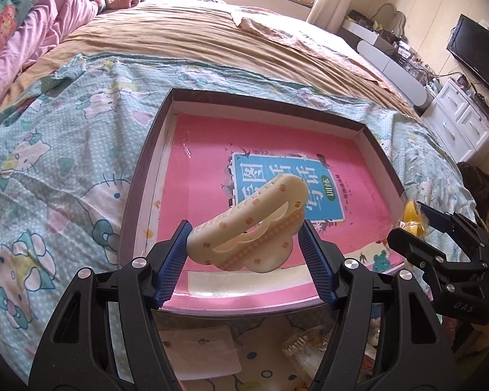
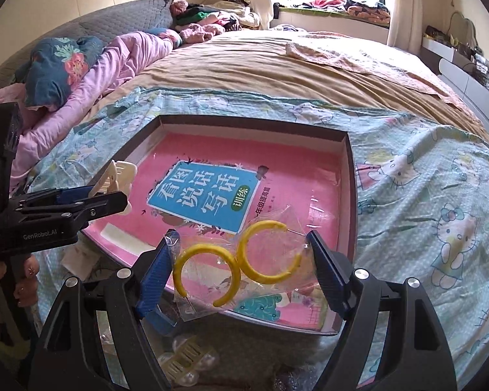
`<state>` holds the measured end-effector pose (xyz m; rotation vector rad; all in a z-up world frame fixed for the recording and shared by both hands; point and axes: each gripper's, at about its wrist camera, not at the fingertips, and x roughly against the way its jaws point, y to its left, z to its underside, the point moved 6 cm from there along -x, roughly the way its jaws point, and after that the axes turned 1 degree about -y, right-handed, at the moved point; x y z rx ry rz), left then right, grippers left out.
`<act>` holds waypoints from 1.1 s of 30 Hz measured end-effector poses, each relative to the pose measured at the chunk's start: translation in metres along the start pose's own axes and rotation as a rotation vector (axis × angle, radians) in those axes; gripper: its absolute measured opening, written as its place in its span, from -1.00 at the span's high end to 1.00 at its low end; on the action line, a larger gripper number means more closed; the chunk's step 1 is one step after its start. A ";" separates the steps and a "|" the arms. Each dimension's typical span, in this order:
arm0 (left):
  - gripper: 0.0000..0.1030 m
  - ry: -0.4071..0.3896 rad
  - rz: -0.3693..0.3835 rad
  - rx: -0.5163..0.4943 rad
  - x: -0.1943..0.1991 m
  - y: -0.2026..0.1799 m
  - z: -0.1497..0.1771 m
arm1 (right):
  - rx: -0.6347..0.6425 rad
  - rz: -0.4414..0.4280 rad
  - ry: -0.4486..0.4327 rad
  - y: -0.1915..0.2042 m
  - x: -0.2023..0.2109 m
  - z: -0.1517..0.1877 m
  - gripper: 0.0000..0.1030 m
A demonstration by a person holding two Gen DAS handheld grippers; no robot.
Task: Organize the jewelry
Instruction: 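Carry the clip into the tray with left while right carries bangles in, release, then withdraw both tools from the tray toward the remaining items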
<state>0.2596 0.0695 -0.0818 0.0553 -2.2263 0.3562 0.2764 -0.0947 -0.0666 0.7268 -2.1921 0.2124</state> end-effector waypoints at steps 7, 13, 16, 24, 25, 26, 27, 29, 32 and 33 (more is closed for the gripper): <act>-0.15 0.020 -0.009 -0.011 -0.006 0.002 0.002 | -0.015 0.017 0.034 -0.002 -0.011 0.003 -0.52; -0.15 0.034 -0.018 -0.010 -0.009 0.003 0.003 | -0.045 0.024 0.051 -0.007 -0.017 0.004 -0.57; -0.15 0.038 -0.021 -0.010 -0.010 0.003 0.005 | -0.062 0.024 0.050 -0.009 -0.016 0.005 -0.63; -0.34 0.030 -0.020 -0.015 -0.006 0.001 0.004 | -0.089 0.025 0.017 -0.017 -0.002 0.005 -0.81; -0.34 0.028 -0.022 -0.017 -0.005 0.001 0.004 | -0.093 0.024 0.013 -0.017 0.000 0.004 -0.82; -0.34 0.026 -0.020 -0.016 -0.004 0.002 0.003 | -0.096 0.022 0.008 -0.018 0.003 0.003 -0.82; -0.34 0.022 -0.015 -0.011 -0.001 0.002 0.002 | -0.100 0.025 0.002 -0.020 0.007 0.003 -0.82; -0.39 0.012 -0.013 -0.008 0.005 0.002 0.000 | -0.108 0.022 -0.019 -0.022 0.017 0.000 -0.82; -0.51 -0.016 -0.004 -0.007 0.020 0.000 -0.005 | -0.115 0.018 -0.049 -0.024 0.033 -0.001 -0.83; -0.54 -0.026 -0.001 -0.007 0.025 0.000 -0.007 | -0.116 0.019 -0.062 -0.024 0.040 -0.002 -0.84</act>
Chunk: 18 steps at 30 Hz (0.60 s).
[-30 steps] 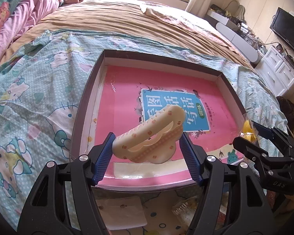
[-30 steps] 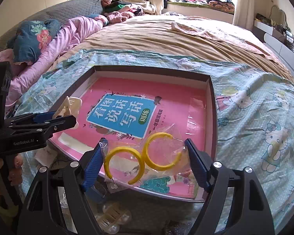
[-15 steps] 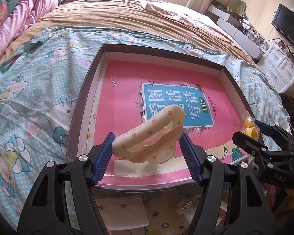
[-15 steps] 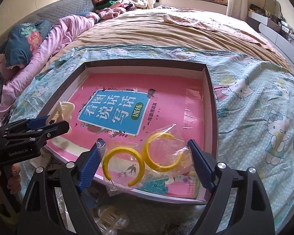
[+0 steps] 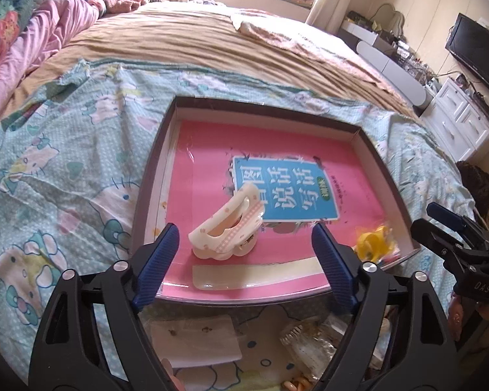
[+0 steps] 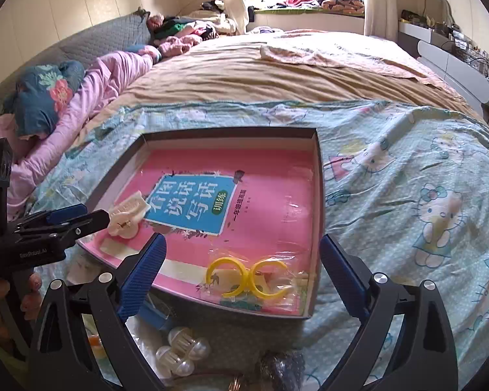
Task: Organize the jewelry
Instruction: 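Withdraw both tools from the tray toward the remaining items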
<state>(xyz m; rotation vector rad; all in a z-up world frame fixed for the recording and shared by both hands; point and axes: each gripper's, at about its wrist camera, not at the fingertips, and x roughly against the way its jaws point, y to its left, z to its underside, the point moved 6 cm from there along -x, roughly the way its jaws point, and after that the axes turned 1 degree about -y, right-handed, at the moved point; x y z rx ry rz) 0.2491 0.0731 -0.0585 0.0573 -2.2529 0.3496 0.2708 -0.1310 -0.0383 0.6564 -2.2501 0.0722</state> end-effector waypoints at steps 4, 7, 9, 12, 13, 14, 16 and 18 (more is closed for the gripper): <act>-0.66 -0.047 0.010 0.004 0.022 -0.002 -0.007 | 0.001 -0.010 -0.037 0.002 0.020 -0.001 -0.87; -0.72 -0.083 0.014 0.008 0.039 -0.003 -0.012 | 0.003 -0.023 -0.061 0.005 0.034 -0.001 -0.88; -0.76 -0.101 0.013 0.011 0.049 -0.003 -0.013 | 0.006 -0.029 -0.072 0.007 0.042 0.000 -0.88; -0.80 -0.120 0.019 0.014 0.061 -0.003 -0.014 | 0.015 -0.037 -0.088 0.009 0.053 0.002 -0.88; -0.80 -0.126 0.020 0.014 0.065 -0.003 -0.014 | 0.017 -0.040 -0.092 0.010 0.056 0.002 -0.88; -0.80 -0.134 0.021 0.013 0.069 -0.003 -0.014 | 0.022 -0.045 -0.095 0.012 0.059 0.004 -0.88; -0.80 -0.143 0.020 0.014 0.075 -0.003 -0.013 | 0.031 -0.047 -0.098 0.014 0.065 0.006 -0.88; -0.80 -0.148 0.019 0.013 0.079 -0.003 -0.010 | 0.047 -0.051 -0.101 0.017 0.071 0.010 -0.88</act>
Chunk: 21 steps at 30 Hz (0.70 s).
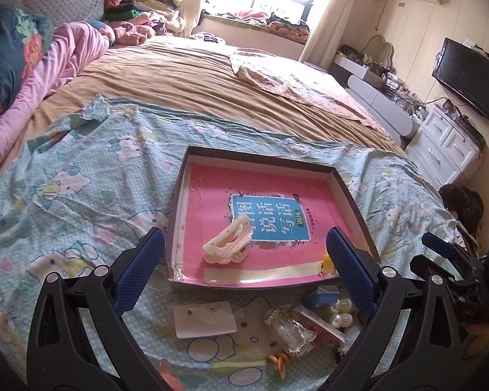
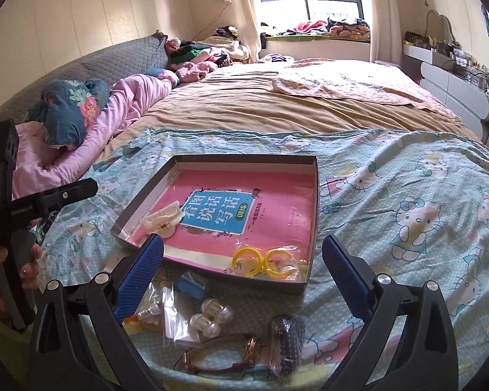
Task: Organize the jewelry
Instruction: 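Withdraw both tools from the tray toward the remaining items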
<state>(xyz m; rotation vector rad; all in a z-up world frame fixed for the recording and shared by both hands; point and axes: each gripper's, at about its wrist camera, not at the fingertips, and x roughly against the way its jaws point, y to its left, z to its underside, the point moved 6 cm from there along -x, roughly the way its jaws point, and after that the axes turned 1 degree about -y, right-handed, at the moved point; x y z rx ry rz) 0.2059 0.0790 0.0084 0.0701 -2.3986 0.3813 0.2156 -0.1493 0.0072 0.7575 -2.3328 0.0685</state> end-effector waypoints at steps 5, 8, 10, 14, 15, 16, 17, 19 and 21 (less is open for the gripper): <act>-0.81 0.001 -0.018 -0.017 0.006 0.002 0.007 | 0.031 -0.018 0.010 0.008 0.009 0.010 -0.88; -0.80 0.014 -0.033 -0.027 0.007 0.004 0.014 | 0.068 -0.029 0.030 0.017 0.011 0.020 -0.88; -0.81 0.022 -0.040 -0.030 0.007 0.006 0.020 | 0.095 -0.040 0.048 0.025 0.011 0.028 -0.88; -0.81 0.038 -0.053 -0.031 0.008 0.011 0.031 | 0.137 -0.059 0.079 0.039 0.009 0.044 -0.87; -0.81 0.042 -0.058 -0.028 0.007 0.013 0.033 | 0.149 -0.068 0.092 0.043 0.007 0.049 -0.84; -0.80 0.051 -0.064 -0.021 0.006 0.017 0.037 | 0.160 -0.074 0.105 0.047 0.005 0.053 -0.76; -0.80 0.056 -0.070 -0.016 0.006 0.020 0.039 | 0.171 -0.080 0.117 0.051 0.002 0.057 -0.67; -0.81 0.068 -0.085 -0.003 0.005 0.027 0.044 | 0.191 -0.091 0.139 0.058 -0.003 0.064 -0.58; -0.81 0.074 -0.097 0.004 0.007 0.032 0.048 | 0.212 -0.106 0.155 0.066 -0.007 0.071 -0.49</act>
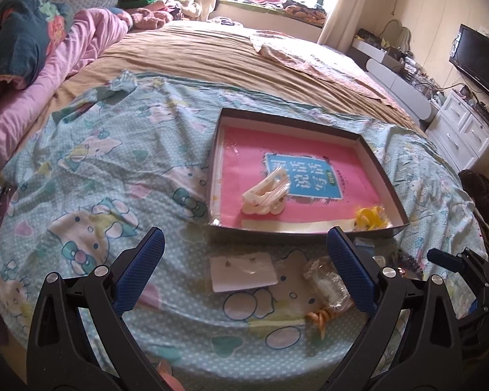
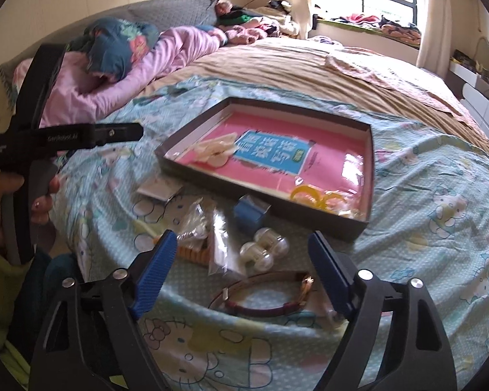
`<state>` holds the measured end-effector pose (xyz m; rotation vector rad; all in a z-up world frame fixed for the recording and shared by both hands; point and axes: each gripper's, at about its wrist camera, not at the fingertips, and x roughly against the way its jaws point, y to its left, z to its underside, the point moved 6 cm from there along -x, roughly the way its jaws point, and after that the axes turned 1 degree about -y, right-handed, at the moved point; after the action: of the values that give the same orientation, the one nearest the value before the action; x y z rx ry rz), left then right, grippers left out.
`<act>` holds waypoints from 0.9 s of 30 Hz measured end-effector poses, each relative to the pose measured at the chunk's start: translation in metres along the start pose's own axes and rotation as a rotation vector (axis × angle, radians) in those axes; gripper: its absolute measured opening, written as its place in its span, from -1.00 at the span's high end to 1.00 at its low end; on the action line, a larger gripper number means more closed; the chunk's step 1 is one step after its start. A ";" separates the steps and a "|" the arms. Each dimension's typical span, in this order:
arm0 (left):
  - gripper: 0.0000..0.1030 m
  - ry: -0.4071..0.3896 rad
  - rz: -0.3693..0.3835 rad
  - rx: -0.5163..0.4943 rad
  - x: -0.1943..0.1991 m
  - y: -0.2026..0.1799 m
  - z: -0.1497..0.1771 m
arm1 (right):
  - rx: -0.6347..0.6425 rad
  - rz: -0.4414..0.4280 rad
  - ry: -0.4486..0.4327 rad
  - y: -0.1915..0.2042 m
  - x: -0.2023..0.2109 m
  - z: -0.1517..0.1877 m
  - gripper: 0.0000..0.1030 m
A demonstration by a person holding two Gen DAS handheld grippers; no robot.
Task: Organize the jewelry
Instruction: 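Withdraw both tools from the tray toward the remaining items, then grasp the bagged white card with left while right grasps a clear plastic packet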
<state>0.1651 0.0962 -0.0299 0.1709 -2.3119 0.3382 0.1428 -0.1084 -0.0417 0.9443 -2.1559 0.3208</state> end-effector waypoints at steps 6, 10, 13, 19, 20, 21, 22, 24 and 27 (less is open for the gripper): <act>-0.80 0.027 -0.036 0.014 -0.002 0.014 0.011 | 0.053 -0.005 0.032 0.014 -0.013 0.007 -0.14; -0.80 0.050 -0.043 0.020 -0.006 0.018 0.018 | 0.066 -0.003 0.056 0.017 -0.025 0.012 0.06; -0.81 0.062 -0.047 0.009 -0.009 0.017 0.023 | 0.085 0.007 0.075 0.019 -0.035 0.016 0.22; -0.80 0.104 -0.055 -0.009 -0.023 0.013 0.033 | 0.122 0.030 0.085 0.022 -0.049 0.020 0.51; -0.80 0.111 -0.054 -0.012 -0.025 0.012 0.035 | 0.125 0.030 0.082 0.021 -0.049 0.020 0.59; -0.81 0.116 -0.055 -0.015 -0.027 0.012 0.036 | 0.122 0.026 0.077 0.021 -0.049 0.020 0.59; -0.81 0.122 -0.058 -0.018 -0.030 0.012 0.038 | 0.117 0.021 0.072 0.020 -0.049 0.020 0.60; -0.80 0.134 -0.060 -0.017 -0.034 0.013 0.040 | 0.109 0.007 0.064 0.018 -0.047 0.020 0.63; -0.80 0.148 -0.058 -0.010 -0.041 0.014 0.044 | 0.088 -0.011 0.043 0.017 -0.040 0.018 0.65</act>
<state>0.1599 0.0977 -0.0910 0.2006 -2.1577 0.2993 0.1394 -0.0845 -0.0815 0.9893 -2.1113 0.4293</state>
